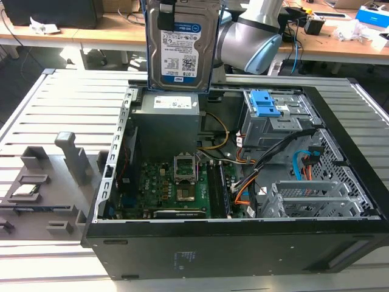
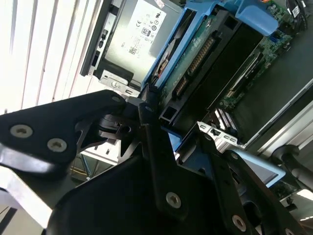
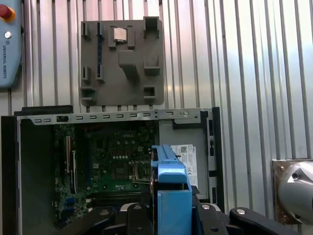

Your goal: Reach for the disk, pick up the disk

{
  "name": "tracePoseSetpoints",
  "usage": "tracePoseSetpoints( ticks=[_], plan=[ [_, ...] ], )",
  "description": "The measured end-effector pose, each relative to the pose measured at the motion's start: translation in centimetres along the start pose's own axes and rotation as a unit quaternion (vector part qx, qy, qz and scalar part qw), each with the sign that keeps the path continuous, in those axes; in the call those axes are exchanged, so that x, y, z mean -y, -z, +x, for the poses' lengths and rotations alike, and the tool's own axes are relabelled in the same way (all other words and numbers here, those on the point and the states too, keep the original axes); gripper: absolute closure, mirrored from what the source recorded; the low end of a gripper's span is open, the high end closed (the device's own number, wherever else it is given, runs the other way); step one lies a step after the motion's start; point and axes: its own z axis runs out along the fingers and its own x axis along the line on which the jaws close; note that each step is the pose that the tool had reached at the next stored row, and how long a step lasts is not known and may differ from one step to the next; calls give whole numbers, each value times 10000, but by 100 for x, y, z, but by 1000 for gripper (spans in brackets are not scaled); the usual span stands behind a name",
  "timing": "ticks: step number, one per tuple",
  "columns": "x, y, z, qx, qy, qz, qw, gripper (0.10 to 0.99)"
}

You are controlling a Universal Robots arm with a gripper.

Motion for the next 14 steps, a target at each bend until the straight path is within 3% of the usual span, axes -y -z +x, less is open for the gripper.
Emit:
tracePoseSetpoints(
  ticks=[6, 14],
  plan=[
    [246, 15, -24, -1, 1, -19, 10000, 718],
    [416, 25, -56, -1, 2, -21, 10000, 718]
  ],
)
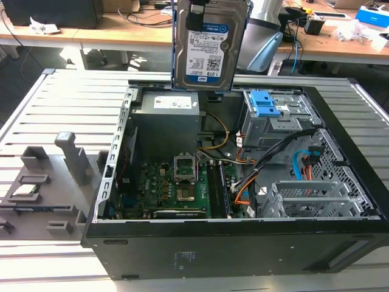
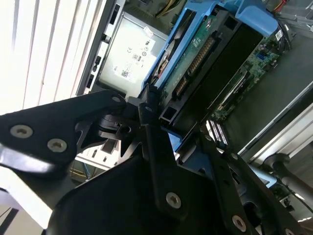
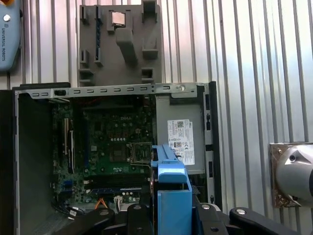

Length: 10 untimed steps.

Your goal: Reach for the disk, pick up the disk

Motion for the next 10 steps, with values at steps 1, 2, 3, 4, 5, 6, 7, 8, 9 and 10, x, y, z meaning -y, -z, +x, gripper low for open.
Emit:
tracePoseSetpoints(
  ticks=[1, 2, 3, 4, 5, 6, 7, 8, 9, 10],
  plan=[
    [24, 2, -4, 0, 1, 0, 10000, 718],
    [48, 3, -9, 0, 1, 0, 10000, 718],
    [101, 7, -19, 0, 0, 0, 10000, 718],
    [162, 11, -31, 0, 1, -1, 10000, 718],
    [219, 14, -43, 0, 0, -1, 10000, 718],
    [251, 16, -48, 0, 0, 0, 10000, 718],
    [279, 18, -52, 0, 1, -1, 10000, 718],
    [328, 22, -59, 0, 0, -1, 10000, 718],
    [365, 24, -63, 0, 0, -1, 10000, 718],
    [396, 26, -67, 0, 0, -1, 10000, 718]
  ],
)
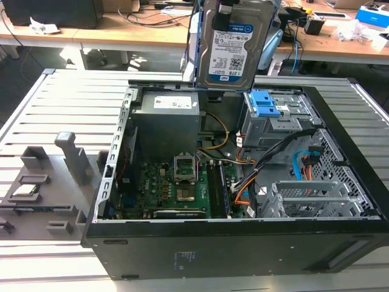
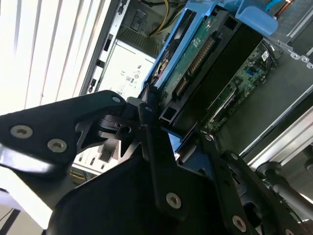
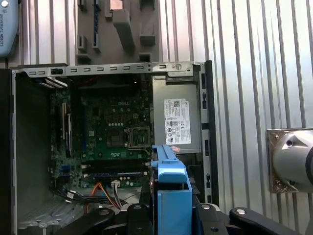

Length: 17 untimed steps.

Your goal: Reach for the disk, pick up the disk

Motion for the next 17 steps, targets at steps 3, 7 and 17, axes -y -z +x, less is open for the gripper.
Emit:
tracePoseSetpoints(
  ticks=[3, 7, 17],
  plan=[
    [112, 8, -12, 0, 0, 0, 10000, 718],
    [259, 16, -24, 0, 0, 0, 10000, 718],
    [265, 17, 70, 0, 0, -1, 10000, 718]
  ],
)
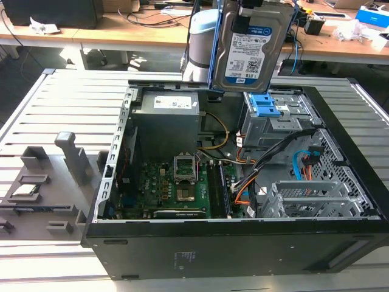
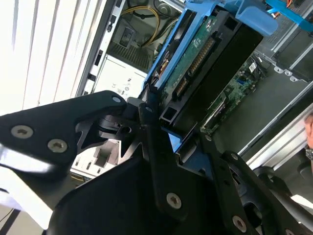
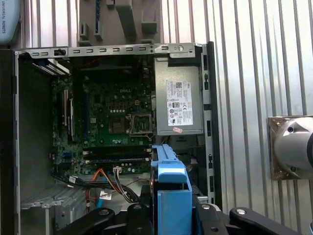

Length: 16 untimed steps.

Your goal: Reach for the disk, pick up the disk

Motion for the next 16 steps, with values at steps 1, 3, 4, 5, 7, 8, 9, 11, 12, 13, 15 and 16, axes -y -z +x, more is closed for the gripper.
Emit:
tracePoseSetpoints(
  ticks=[1, 3, 4, 5, 7, 8, 9, 11, 12, 13, 15, 16],
  plan=[
    [1, 0, 16, 0, 0, 0, 10000, 718],
    [3, 0, 47, 0, 1, 0, 10000, 718],
    [3, 0, 58, 0, 0, 0, 10000, 718],
    [4, 0, 67, 0, 0, 0, 10000, 718],
    [6, 0, 113, 0, 0, 0, 10000, 718],
    [7, 0, 130, 0, 0, 0, 10000, 718],
    [8, 0, 153, 0, 0, 0, 10000, 718],
    [10, 0, 193, 0, 0, 0, 10000, 718],
    [11, 0, 214, 0, 0, 0, 10000, 718],
    [12, -1, 224, 0, 0, 0, 10000, 718],
    [13, -1, 248, 0, 0, 0, 10000, 718],
    [14, 0, 257, 0, 0, 0, 10000, 718]
  ],
)
